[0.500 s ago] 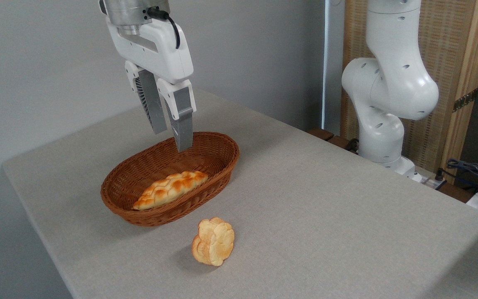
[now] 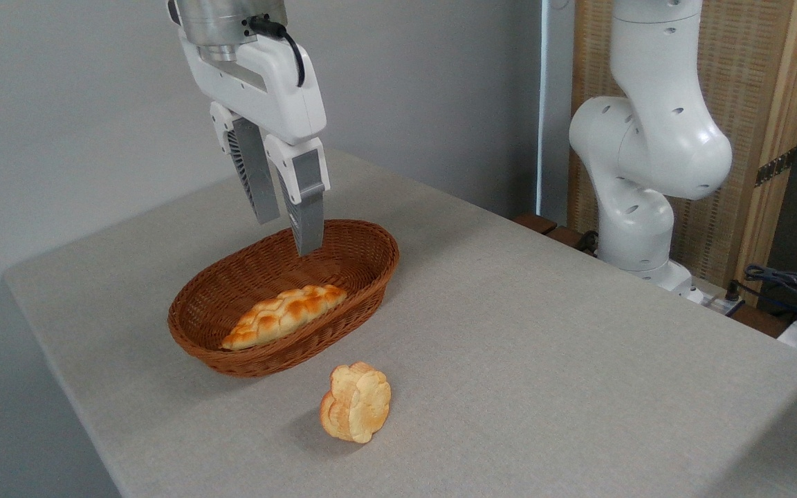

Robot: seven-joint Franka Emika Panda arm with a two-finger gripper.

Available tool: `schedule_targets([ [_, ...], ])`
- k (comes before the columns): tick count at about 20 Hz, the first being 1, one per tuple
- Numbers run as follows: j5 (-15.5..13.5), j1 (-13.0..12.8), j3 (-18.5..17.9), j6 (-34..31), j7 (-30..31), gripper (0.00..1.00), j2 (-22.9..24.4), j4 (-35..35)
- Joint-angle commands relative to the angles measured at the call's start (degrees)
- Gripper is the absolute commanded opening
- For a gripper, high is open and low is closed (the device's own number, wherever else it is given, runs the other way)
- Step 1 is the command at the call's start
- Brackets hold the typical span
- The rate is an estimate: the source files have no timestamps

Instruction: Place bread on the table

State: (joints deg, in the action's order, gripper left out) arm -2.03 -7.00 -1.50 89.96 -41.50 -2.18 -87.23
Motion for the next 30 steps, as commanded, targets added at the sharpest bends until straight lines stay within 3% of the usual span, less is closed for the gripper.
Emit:
schedule_targets([
  [1,-1.0,0.1,-0.3,-1.1,-1.0,1.0,0.0,0.6],
  [6,-1.4,0.1,0.3,0.3,-1.0,1.0,1.9,-2.1],
  [9,-6.0,0.1,0.7,7.9,-0.6,1.0,6.7,-10.7],
  [12,-7.6,0.1,4.7,10.4,-0.3,1.0,7.8,-15.6],
  [14,-9.1,0.4,7.8,16.2,1.2,1.0,8.9,-20.9],
  [17,-9.0,1.2,11.9,24.3,3.8,1.0,11.0,-29.1],
  [23,-8.4,1.2,15.7,28.2,4.9,1.0,8.2,-31.8],
  [24,-7.9,1.2,15.7,29.4,4.9,1.0,7.8,-32.4],
  [27,-2.7,1.2,15.7,30.3,5.0,1.0,6.3,-33.5],
  [30,-2.4,1.1,15.9,32.4,5.0,1.0,5.0,-34.1],
])
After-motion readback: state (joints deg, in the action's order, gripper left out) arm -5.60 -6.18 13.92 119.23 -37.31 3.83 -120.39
